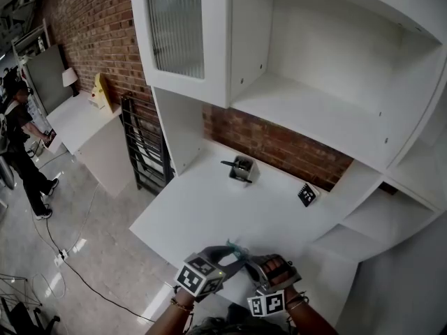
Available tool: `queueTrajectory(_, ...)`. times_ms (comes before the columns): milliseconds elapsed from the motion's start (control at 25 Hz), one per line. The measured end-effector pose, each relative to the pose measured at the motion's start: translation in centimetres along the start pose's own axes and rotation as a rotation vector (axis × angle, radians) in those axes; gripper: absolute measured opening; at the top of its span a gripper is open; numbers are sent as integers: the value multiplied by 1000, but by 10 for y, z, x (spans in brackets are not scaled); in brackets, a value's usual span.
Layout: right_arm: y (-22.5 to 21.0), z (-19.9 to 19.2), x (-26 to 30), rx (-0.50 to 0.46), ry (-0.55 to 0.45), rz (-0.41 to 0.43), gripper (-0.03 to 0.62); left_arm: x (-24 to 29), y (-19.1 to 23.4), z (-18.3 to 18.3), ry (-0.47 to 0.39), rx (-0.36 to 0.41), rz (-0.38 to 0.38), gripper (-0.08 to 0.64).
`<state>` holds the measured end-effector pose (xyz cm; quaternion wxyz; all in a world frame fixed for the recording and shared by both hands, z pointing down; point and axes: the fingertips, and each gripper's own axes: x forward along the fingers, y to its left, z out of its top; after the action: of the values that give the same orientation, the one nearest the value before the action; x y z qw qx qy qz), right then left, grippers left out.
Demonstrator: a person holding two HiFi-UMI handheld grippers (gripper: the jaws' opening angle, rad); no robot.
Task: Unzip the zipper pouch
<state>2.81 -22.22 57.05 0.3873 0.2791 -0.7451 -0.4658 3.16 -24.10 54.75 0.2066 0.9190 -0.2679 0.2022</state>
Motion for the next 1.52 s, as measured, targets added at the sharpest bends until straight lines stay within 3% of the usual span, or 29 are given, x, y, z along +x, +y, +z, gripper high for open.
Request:
queueTrajectory(280,5,7,-9,-94,-4,-13,11,-7,-4,-8,-4,-94,-21,182)
queueTrajectory(360,5,11,-11,-102,-8,-19,11,-11,-2,-7,-30,-143,-27,123)
queueTrajectory(480,5,15,-14,-110,-9,-27,11,-15,-1,-7,-65,-220,-68,118)
queueTrajectory(640,7,17,-17,-111,-10,-26,11,-19,-5,-10,-81,-268,-98,117)
queueTrajectory(1000,8,23,-19,-95,-5,-28,11,-29,-5,-13,-121,-330,-122,106)
queueTrajectory(1520,15,26,-20,-104,-4,-18,11,-42,5,-20,-128,-347,-88,77)
